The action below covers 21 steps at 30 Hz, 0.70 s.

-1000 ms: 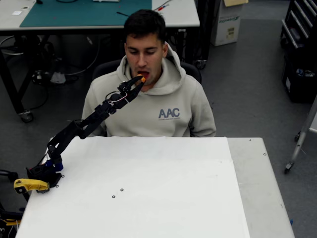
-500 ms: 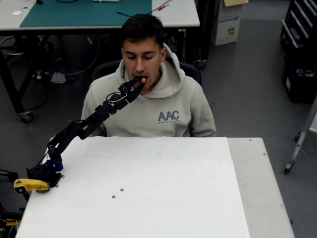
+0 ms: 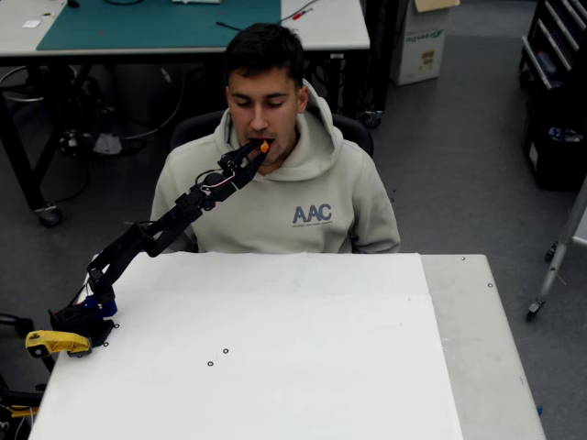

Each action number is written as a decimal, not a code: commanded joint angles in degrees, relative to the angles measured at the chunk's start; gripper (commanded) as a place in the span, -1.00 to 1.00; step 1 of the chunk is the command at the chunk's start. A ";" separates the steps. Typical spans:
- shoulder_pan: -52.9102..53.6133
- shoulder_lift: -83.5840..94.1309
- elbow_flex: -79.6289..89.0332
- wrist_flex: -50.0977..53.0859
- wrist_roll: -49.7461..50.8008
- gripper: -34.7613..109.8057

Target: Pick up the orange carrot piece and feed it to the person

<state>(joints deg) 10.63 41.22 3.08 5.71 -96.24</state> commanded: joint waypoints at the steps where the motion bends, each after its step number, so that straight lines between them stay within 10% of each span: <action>1: 1.32 3.69 -0.18 -1.41 -0.53 -0.24; 21: 5.89 3.78 -0.18 -1.41 -0.18 -0.22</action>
<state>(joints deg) 13.54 41.22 3.08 5.71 -96.24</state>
